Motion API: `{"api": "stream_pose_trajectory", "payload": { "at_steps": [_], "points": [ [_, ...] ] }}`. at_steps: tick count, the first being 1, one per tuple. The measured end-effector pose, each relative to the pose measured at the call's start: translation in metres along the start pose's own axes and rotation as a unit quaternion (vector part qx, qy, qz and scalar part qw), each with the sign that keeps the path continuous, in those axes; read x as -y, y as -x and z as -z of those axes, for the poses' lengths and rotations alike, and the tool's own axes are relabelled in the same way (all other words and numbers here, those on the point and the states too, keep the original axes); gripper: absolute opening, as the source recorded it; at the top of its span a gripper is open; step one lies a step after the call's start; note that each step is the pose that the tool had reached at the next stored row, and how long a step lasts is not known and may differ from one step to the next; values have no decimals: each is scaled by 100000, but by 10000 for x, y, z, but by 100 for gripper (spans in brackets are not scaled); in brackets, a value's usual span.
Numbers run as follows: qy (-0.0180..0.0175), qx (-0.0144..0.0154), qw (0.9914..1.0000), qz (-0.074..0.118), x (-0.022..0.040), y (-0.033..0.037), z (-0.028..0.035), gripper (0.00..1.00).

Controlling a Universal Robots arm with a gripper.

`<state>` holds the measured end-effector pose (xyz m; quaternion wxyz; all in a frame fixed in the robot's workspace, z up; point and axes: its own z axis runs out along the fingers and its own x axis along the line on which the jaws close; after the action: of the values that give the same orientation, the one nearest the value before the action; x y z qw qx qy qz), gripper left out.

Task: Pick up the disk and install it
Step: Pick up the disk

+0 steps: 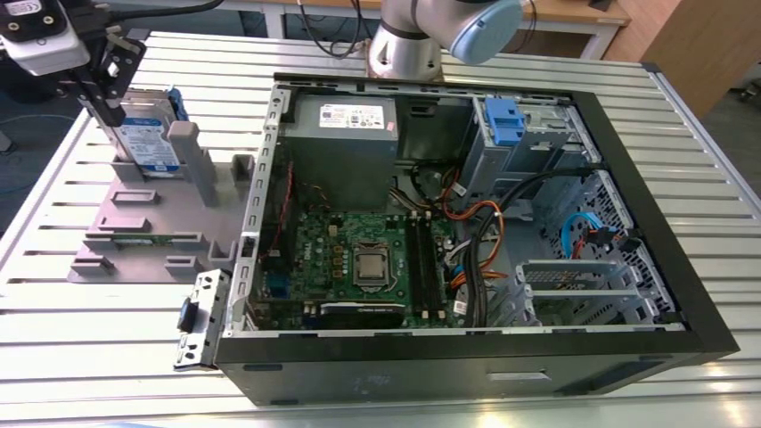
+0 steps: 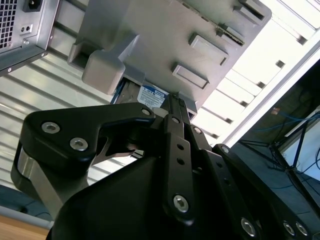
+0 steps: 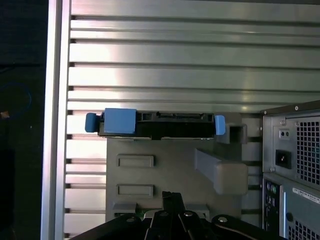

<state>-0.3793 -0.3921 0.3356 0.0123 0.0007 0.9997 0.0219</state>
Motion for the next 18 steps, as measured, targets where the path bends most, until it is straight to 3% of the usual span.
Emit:
{"api": "stream_pose_trajectory", "payload": {
  "at_steps": [18],
  "points": [
    [47,-88,99980,2000,0,0,0,11]
  ]
}}
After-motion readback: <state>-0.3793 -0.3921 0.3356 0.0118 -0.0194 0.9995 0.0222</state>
